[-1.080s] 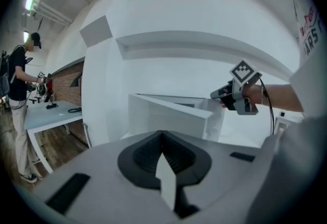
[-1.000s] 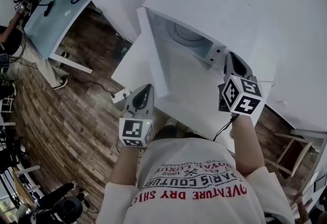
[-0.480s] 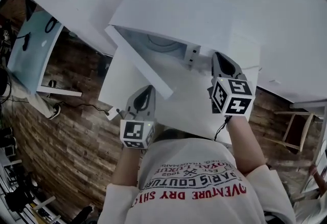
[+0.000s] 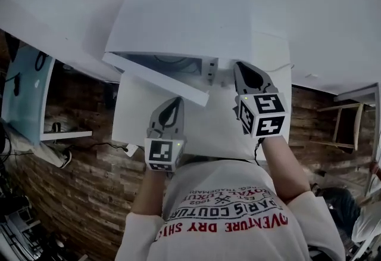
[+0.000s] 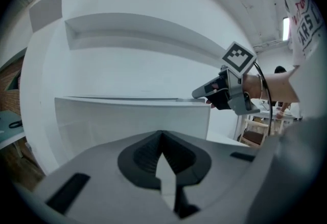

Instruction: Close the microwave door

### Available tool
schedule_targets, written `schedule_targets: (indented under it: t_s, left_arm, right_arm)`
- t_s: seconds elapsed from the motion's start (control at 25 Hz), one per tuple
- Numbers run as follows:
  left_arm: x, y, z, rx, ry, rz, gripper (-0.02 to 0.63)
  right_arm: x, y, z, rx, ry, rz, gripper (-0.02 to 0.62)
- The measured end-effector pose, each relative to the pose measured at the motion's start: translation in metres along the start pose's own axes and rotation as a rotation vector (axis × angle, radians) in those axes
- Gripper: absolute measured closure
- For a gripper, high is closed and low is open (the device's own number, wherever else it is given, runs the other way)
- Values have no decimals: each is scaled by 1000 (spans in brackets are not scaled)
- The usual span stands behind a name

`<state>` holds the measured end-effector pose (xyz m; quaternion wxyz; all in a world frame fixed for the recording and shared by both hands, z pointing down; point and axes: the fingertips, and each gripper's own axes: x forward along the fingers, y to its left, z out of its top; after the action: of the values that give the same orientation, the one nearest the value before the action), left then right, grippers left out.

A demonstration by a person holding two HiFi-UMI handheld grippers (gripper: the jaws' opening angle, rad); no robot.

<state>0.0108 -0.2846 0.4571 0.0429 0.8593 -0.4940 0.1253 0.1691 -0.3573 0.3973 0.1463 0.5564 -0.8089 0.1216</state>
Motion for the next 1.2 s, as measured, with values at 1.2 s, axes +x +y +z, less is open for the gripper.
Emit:
schedule_targets:
  t_s: [1.2]
  left_arm:
    - [78, 13, 18, 69, -17, -114, 601]
  right_arm:
    - [-3, -4, 2, 72, -98, -111, 583]
